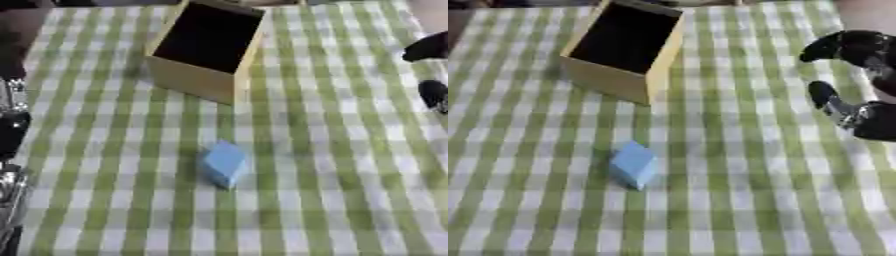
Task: Pick up objects on the table and place them in the box.
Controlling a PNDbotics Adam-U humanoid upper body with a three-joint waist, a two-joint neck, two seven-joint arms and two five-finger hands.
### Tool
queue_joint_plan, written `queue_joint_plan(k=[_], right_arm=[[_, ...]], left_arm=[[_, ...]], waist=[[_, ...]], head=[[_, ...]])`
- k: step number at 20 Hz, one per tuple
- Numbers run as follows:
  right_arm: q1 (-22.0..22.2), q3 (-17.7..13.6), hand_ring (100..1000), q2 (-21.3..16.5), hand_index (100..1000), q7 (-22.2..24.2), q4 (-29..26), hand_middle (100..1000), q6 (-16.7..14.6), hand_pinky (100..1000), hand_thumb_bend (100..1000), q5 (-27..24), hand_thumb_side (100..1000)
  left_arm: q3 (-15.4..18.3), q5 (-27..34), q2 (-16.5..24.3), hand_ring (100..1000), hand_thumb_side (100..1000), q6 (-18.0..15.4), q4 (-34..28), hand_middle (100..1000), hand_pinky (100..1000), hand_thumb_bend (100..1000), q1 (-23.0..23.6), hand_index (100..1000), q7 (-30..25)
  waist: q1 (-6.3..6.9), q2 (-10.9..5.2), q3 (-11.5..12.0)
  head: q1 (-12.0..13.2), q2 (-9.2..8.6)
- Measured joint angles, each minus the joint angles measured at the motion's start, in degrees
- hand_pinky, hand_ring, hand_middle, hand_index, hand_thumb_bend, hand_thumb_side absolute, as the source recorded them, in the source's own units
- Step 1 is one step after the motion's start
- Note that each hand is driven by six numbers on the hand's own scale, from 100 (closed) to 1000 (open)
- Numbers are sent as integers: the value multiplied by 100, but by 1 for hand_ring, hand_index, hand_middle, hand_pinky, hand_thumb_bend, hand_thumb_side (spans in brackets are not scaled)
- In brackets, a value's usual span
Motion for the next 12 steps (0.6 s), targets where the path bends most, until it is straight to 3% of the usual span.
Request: queue_joint_plan(k=[5, 12], right_arm=[[-290, 126, 886, 67, 888, 137, 0, 846, 9, 836, 100, -1, 973], [-835, 424, 904, 252, 901, 483, 0, 863, 3, 860, 143, 79, 865]], left_arm=[[-2, 2, 0, 690, 588, -8, 0, 655, 666, 301, -2, 721, -12], [-6, 6, 0, 691, 588, -21, 0, 656, 666, 300, -6, 721, -26]], waist=[[-6, 0, 13], [-32, -1, 62]], head=[[-73, 0], [-142, 0]])
